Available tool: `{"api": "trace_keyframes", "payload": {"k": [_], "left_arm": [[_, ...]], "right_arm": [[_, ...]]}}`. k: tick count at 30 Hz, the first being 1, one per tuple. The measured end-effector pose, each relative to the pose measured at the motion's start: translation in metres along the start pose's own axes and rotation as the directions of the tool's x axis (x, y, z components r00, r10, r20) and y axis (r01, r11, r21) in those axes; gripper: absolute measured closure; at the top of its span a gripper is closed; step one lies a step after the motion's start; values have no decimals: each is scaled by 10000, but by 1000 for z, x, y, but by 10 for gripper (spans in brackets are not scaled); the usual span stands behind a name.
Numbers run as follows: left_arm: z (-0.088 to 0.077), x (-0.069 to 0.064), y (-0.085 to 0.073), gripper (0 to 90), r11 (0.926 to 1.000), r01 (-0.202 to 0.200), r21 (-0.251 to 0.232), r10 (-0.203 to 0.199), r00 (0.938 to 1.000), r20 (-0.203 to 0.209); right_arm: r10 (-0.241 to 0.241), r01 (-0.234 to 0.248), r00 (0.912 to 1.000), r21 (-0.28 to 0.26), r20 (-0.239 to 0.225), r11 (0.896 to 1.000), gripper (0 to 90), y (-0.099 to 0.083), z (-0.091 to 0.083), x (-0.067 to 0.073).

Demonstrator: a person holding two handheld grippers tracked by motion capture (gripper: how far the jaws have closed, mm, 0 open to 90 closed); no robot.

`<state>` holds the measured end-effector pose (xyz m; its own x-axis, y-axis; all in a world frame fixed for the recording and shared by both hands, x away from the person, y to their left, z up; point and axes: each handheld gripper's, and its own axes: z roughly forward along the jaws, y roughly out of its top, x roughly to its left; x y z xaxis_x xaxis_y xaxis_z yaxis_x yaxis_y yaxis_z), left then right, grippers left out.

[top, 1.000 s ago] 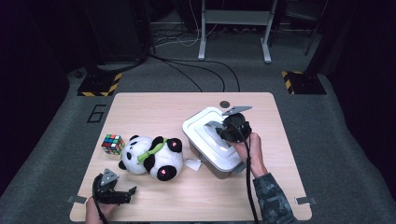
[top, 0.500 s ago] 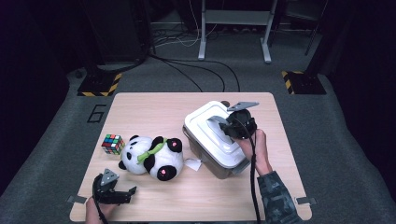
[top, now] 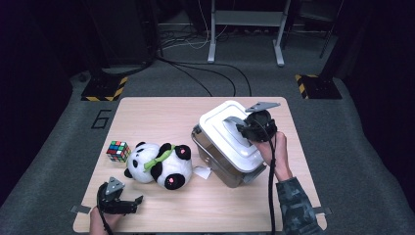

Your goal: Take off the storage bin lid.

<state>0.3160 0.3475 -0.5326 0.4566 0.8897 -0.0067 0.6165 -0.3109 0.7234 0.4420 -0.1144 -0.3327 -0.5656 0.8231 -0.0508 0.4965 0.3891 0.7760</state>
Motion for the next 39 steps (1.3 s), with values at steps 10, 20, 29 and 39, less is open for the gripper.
{"api": "trace_keyframes", "payload": {"k": [10, 20, 29, 39], "left_arm": [[0, 0, 0, 4, 10000, 6, 2, -6, 10000, -9], [0, 0, 0, 4, 10000, 9, -9, -9, 10000, 0], [0, 0, 0, 4, 10000, 6, -5, -6, 10000, 1], [0, 0, 0, 4, 10000, 15, 6, -15, 10000, 9]], "right_arm": [[132, -129, 9995, -100, 286, 9999, 673, 2, -11, -12], [369, -364, 9976, -86, 579, 9993, 674, -2, -17, -27], [595, -585, 9946, -143, 850, 9982, 674, -3, -20, -40], [897, -881, 9890, -186, 1175, 9959, 674, -4, -23, -54]]}}
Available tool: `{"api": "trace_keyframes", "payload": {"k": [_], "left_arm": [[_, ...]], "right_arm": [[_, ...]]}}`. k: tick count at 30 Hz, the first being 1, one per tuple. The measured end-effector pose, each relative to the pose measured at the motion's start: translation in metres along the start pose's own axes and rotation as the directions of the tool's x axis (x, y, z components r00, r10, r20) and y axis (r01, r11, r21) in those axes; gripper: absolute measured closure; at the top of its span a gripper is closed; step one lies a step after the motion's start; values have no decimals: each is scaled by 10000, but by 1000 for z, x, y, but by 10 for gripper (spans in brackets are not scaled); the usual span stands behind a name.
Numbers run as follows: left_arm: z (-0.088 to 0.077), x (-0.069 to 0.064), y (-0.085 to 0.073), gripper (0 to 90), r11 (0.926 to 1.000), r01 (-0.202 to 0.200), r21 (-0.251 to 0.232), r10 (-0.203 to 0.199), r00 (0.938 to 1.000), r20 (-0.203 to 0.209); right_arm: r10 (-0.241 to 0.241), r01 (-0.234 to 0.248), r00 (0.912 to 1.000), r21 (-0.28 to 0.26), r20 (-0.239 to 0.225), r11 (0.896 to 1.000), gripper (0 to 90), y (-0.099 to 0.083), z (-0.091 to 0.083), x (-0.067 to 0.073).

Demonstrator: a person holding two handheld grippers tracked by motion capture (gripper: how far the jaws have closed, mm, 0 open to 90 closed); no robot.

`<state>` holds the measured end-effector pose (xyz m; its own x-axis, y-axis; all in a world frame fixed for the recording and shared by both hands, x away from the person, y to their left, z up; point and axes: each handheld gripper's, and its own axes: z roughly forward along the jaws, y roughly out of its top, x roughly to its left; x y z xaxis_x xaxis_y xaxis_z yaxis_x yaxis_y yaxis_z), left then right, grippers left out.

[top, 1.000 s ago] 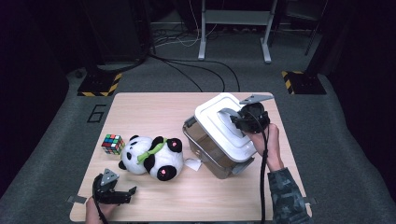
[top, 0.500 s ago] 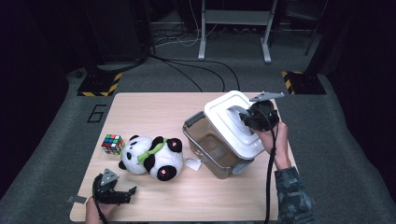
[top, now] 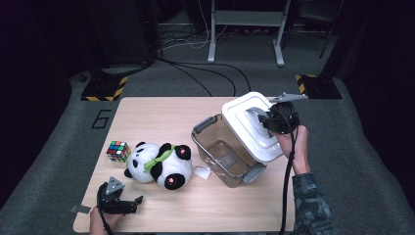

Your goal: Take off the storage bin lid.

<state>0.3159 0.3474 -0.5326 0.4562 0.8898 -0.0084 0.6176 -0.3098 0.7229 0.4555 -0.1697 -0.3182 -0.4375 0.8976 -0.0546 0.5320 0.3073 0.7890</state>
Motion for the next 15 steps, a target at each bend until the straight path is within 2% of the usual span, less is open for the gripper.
{"api": "trace_keyframes", "payload": {"k": [2, 7, 15], "left_arm": [[0, 0, 0, 4, 10000, -9, -10, 9, 10000, -7], [0, 0, 0, 4, 10000, -1, -8, 1, 10000, -4], [0, 0, 0, 4, 10000, -8, -13, 8, 10000, -9]], "right_arm": [[-89, 89, 9999, 19, 48, 10000, 674, 0, 0, -4], [189, -188, 9995, -17, 238, 9998, 674, -1, 0, -12], [295, -295, 9983, -9, 510, 9996, 674, -2, 1, -21]]}}
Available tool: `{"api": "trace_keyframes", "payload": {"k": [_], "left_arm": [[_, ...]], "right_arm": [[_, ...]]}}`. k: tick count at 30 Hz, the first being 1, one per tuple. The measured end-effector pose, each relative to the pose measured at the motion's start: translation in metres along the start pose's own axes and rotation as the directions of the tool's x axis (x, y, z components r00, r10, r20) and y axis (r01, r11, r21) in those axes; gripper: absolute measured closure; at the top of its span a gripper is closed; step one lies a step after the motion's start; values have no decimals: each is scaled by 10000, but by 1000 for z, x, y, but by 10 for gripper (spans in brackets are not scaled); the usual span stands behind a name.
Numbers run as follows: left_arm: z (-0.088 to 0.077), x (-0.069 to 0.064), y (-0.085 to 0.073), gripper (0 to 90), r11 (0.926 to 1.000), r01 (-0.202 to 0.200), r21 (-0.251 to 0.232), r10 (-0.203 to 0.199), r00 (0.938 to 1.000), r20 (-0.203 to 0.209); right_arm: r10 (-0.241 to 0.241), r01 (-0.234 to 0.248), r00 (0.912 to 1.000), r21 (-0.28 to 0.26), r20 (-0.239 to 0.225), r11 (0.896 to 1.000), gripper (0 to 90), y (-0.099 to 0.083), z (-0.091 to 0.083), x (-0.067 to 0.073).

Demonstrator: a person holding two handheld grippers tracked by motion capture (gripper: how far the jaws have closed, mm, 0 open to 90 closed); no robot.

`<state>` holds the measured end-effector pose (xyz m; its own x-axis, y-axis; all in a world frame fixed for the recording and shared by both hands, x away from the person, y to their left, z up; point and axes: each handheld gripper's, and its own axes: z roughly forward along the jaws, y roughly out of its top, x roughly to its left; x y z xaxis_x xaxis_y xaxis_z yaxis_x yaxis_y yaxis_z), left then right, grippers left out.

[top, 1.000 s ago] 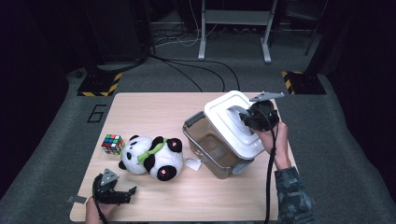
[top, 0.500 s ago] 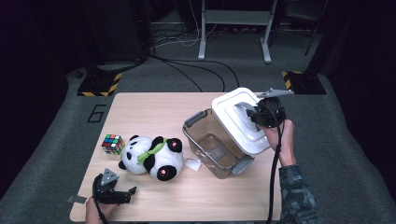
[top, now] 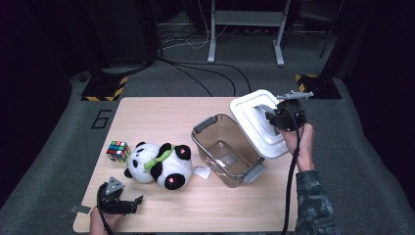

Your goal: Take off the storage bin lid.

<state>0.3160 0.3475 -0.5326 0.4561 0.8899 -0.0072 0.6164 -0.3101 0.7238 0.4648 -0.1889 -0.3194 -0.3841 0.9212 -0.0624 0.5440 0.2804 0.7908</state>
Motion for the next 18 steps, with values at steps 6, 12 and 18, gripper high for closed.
{"api": "trace_keyframes", "payload": {"k": [6, 12, 18], "left_arm": [[0, 0, 0, 4, 10000, -5, 4, 5, 10000, 0], [0, 0, 0, 4, 10000, -3, 0, 3, 10000, 1], [0, 0, 0, 4, 10000, -1, 0, 1, 10000, 0]], "right_arm": [[360, -361, 9988, 40, 326, 9993, 674, -3, 5, -12], [716, -724, 9956, 111, 599, 9973, 674, -6, 10, -22], [1042, -1068, 9900, 227, 949, 9940, 674, -13, 16, -35]]}}
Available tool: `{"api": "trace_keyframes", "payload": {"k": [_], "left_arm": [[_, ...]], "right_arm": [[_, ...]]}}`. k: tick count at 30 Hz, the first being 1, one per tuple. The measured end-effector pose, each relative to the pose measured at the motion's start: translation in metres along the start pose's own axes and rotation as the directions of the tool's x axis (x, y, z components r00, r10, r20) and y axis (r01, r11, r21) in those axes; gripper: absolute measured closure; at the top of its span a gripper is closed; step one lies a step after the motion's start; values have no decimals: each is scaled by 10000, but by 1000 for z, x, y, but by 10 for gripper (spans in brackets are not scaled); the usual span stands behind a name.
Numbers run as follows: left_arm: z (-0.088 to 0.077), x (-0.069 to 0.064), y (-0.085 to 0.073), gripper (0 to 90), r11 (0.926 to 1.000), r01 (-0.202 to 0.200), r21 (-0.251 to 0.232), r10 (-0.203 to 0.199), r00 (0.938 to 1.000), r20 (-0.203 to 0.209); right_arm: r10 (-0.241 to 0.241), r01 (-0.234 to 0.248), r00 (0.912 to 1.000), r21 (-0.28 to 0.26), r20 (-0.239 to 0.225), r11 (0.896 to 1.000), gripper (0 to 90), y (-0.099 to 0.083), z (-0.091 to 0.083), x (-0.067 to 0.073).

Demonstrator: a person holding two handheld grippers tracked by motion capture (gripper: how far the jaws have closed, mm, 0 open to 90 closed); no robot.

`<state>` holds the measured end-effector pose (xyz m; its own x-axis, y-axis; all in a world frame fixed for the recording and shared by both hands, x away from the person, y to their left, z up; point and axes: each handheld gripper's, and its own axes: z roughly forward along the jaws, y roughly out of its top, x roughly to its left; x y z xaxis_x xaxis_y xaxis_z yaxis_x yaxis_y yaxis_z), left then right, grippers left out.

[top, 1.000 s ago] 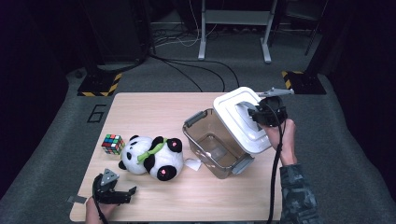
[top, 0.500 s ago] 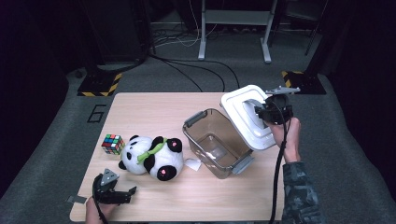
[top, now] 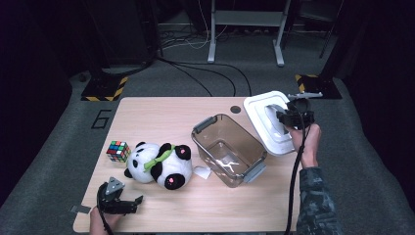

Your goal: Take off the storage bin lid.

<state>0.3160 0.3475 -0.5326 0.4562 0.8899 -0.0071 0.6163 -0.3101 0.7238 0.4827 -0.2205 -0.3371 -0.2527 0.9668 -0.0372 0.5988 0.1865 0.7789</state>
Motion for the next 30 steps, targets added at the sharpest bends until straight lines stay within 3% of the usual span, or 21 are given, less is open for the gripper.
{"api": "trace_keyframes", "payload": {"k": [16, 30], "left_arm": [[0, 0, 0, 4, 10000, -3, 2, 3, 10000, -1], [0, 0, 0, 4, 10000, -3, -3, 3, 10000, -3]], "right_arm": [[872, -887, 9936, 178, 723, 9959, 673, -20, 24, -26], [1186, -1250, 9877, 598, 1015, 9904, 673, -42, 53, -32]]}}
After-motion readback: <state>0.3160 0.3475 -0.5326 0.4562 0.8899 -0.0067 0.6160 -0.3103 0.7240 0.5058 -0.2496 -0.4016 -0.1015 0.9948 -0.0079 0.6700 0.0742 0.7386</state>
